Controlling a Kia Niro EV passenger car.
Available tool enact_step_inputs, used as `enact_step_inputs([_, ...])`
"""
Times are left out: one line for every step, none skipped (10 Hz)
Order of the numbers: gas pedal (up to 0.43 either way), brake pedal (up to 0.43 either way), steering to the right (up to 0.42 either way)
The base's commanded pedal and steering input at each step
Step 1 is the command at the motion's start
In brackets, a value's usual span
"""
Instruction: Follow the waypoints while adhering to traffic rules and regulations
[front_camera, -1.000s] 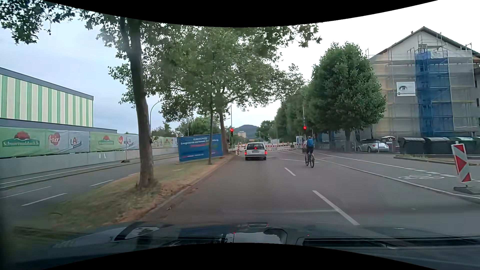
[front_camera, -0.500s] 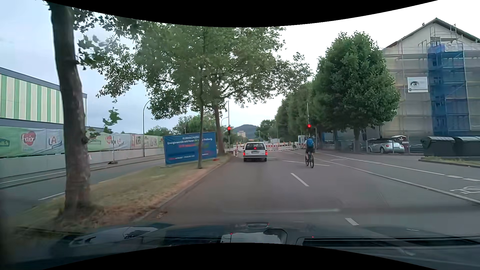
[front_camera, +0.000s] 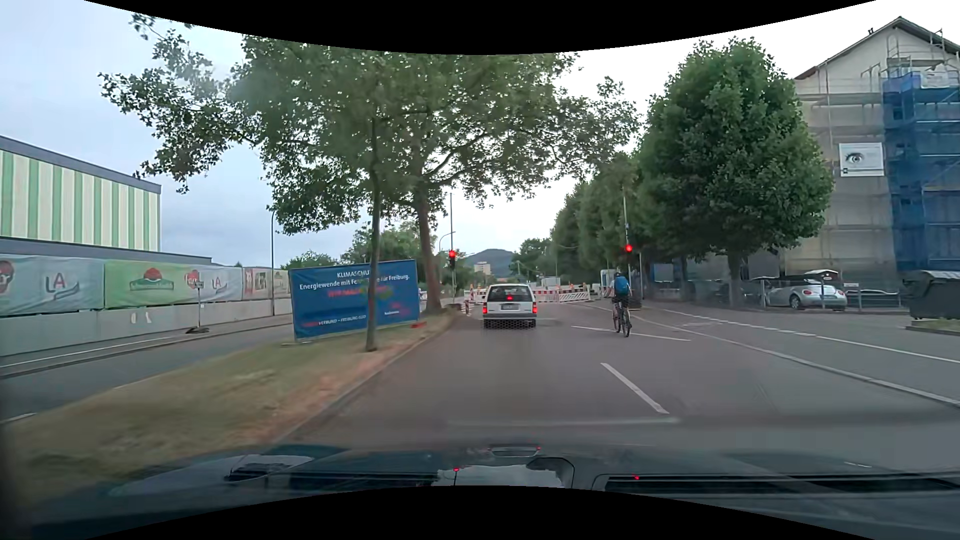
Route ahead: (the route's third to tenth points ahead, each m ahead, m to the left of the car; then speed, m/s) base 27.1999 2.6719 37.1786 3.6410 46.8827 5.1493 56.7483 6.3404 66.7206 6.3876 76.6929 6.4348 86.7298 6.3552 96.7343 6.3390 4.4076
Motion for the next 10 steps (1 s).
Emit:
enact_step_inputs([0.0, 0.122, 0.0])
enact_step_inputs([0.0, 0.134, 0.0])
enact_step_inputs([0.0, 0.152, 0.0])
enact_step_inputs([0.0, 0.165, 0.0])
enact_step_inputs([0.0, 0.165, 0.0])
enact_step_inputs([0.0, 0.171, 0.0])
enact_step_inputs([0.0, 0.177, 0.0])
enact_step_inputs([0.0, 0.177, 0.0])
enact_step_inputs([0.0, 0.183, 0.0])
enact_step_inputs([0.0, 0.195, 0.0])
